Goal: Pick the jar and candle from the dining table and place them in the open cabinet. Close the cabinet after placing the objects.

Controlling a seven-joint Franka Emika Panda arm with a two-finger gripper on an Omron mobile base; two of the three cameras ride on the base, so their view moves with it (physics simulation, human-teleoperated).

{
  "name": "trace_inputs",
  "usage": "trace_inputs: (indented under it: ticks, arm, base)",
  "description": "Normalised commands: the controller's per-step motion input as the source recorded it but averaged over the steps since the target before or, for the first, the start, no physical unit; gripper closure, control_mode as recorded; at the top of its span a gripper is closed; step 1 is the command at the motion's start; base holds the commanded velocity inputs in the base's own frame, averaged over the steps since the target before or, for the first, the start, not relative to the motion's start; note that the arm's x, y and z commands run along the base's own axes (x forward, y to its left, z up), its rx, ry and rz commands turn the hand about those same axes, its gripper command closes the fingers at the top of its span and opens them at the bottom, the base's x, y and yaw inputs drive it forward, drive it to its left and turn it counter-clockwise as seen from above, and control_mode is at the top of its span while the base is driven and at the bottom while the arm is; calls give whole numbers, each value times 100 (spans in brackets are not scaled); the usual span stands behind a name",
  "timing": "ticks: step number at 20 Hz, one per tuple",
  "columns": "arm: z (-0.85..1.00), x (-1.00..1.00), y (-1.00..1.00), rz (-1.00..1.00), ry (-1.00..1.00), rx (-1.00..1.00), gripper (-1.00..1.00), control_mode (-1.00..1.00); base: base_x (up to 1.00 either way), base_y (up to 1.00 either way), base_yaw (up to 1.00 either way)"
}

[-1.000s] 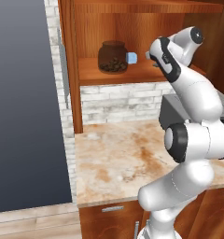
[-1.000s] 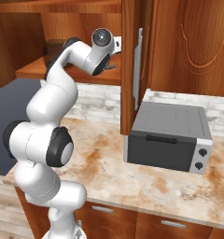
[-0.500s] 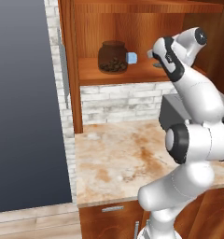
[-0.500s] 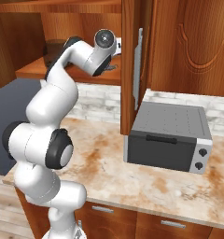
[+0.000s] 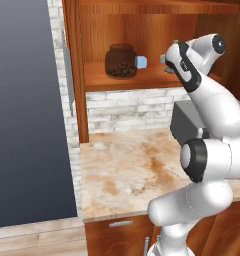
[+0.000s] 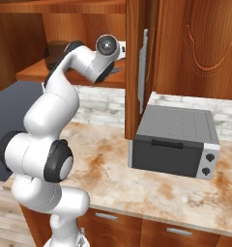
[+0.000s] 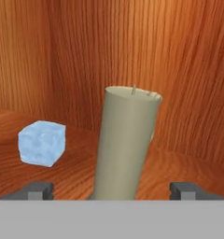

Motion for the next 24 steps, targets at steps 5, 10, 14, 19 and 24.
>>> trace_inputs:
  ticks: [5, 10, 14, 19, 24]
  arm:
    - [0, -4, -1, -14, 0, 0, -100, -100]
    - [0, -10, 0, -18, 0, 1, -100, -100]
    - [0, -23, 0, -14, -8, 0, -100, -100]
    - [3, -22, 0, -18, -1, 2, -100, -100]
    - [0, -24, 0, -9, -1, 0, -100, -100]
  base:
    - [0, 0, 0]
    - [0, 0, 0]
    - [0, 0, 0]
    - [0, 0, 0]
    - [0, 0, 0]
